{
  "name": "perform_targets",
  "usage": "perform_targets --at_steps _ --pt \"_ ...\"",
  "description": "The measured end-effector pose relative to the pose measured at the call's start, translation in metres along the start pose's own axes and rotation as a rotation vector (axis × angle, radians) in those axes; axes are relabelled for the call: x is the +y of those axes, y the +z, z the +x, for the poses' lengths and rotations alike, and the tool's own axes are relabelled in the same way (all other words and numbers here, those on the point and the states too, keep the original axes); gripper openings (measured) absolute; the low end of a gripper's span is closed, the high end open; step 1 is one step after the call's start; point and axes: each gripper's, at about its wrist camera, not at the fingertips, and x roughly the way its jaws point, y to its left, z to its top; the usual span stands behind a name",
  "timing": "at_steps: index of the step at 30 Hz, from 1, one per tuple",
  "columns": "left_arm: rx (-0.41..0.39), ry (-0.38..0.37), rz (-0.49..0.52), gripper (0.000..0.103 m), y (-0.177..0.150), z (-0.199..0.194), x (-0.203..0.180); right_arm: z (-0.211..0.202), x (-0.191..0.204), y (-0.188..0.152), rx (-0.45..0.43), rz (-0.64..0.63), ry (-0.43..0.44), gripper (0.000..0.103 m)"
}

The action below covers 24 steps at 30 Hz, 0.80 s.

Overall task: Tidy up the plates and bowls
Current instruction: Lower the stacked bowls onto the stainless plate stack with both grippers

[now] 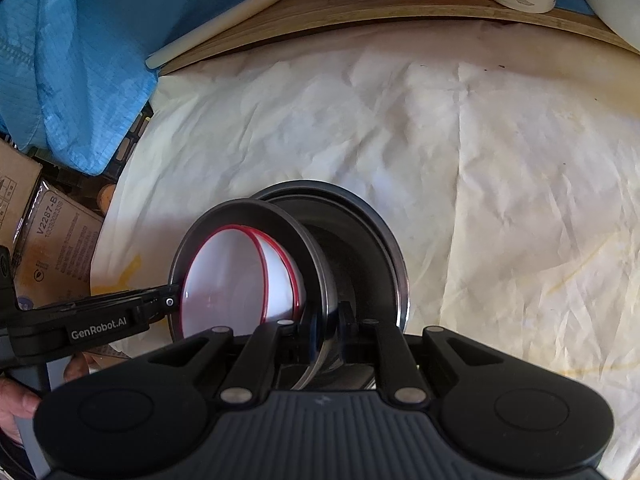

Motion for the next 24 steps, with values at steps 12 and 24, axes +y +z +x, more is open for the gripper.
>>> perform_targets --at_steps 12,24 --pt "0.009 0.001 -0.002 0.006 0.0037 0.0056 -0.0045 0.0003 -0.0025 0.0008 -0.002 0.014 -0.002 0.013" --pt "0.015 0.003 -0.002 0.006 0.0055 0.0081 -0.0045 0.0008 -0.0018 0.0027 0.0 0.019 -0.002 0.013"
